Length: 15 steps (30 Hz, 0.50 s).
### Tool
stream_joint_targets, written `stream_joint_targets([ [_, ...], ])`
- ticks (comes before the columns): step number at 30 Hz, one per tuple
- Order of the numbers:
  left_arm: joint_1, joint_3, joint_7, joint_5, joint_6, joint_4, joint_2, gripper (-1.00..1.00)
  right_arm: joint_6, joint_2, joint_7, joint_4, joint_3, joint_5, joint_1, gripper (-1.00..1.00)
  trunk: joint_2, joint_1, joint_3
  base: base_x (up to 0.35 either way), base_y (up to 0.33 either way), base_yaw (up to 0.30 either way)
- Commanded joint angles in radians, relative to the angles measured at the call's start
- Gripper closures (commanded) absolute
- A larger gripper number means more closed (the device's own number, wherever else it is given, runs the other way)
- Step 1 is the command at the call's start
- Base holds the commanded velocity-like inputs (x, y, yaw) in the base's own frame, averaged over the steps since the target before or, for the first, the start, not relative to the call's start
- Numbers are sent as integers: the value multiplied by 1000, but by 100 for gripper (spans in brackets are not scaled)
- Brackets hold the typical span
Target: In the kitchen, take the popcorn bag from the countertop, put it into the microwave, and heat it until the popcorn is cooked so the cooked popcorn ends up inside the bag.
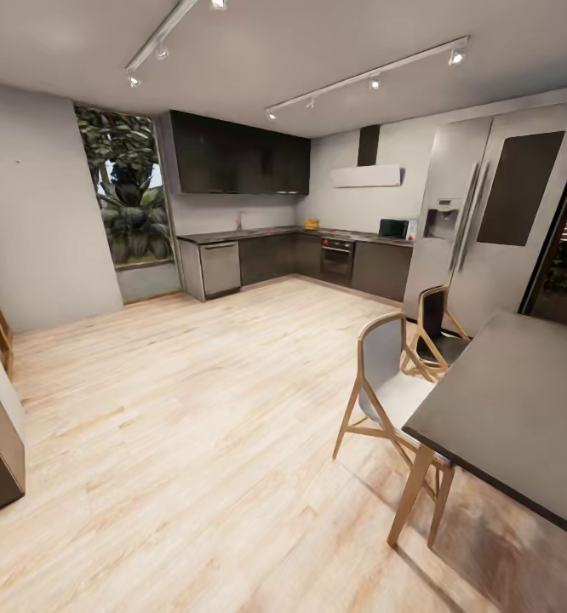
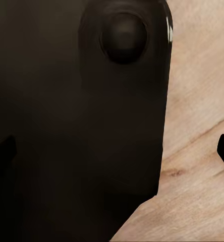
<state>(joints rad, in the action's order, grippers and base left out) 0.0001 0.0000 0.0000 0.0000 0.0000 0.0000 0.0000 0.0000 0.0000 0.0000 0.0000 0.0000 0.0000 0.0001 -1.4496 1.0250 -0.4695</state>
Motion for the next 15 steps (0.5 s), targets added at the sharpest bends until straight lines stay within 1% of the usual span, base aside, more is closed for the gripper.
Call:
stream_joint_targets([
  [1, 0, 0, 0, 0, 0, 0, 0, -100, 0, 0, 0, 0, 0, 0, 0, -100, 0, 0, 0, 0, 0, 0],
  [2, -2, -3, 0, 3, -2, 0, -2, -100, -2, -3, -3, 2, 5, 6, 0, -100, 0, 0, 0, 0, 0, 0],
  [5, -1, -3, 0, 3, -2, 0, -2, -100, -2, -3, -6, 2, 5, 6, 0, -100, 0, 0, 0, 0, 0, 0],
  [10, 0, 24, 1, 31, -16, -29, -3, -100, -23, -4, -6, 2, 3, 6, 0, -100, 0, 0, 0, 0, 0, 0],
  [13, 0, 26, 0, 48, -17, -36, -3, -100, -25, -5, -6, 2, 3, 1, 0, -100, 0, 0, 0, 0, 0, 9],
  [15, 0, 26, 1, 59, -17, -37, -3, -100, -26, -5, -6, 2, 3, 0, 0, -100, 0, 0, 0, 0, 0, 144],
])
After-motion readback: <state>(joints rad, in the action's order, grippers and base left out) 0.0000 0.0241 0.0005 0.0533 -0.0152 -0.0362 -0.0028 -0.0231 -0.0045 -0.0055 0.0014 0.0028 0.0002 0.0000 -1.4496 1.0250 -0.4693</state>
